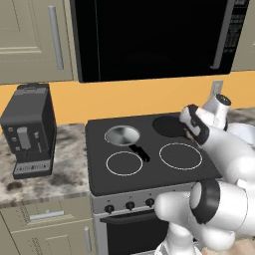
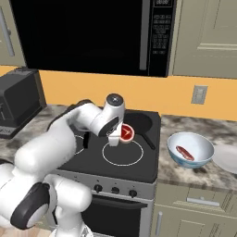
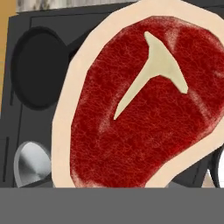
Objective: Place one of the steaks on the plate and the other in the bowl. Then place the bowl in the fridge.
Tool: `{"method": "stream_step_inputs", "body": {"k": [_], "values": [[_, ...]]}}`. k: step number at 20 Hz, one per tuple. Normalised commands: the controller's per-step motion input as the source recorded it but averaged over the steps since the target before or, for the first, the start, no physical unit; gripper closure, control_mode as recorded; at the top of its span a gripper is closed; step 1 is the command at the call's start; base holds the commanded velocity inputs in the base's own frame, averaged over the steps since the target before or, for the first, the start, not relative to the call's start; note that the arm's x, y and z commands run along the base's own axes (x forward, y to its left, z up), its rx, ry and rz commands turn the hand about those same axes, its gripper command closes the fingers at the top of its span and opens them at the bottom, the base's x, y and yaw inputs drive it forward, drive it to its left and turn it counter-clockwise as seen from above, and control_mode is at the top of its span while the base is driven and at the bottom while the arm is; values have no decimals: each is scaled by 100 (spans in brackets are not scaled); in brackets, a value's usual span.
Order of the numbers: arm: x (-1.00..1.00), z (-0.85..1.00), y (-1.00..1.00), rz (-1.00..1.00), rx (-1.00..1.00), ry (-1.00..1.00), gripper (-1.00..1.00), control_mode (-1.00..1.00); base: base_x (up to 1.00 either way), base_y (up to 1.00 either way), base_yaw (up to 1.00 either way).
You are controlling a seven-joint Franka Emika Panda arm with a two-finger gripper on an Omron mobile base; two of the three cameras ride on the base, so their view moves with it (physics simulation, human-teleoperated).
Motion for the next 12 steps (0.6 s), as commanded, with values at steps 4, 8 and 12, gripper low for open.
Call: {"method": "stream_step_inputs", "body": {"k": [4, 8, 12], "values": [[-67, 59, 23, 10, 2, 3, 100, -100, 0, 0, 0], [-39, 23, 66, 1, 0, 0, 100, -100, 0, 0, 0], [-25, 28, 51, 2, 0, 0, 100, -100, 0, 0, 0]]}}
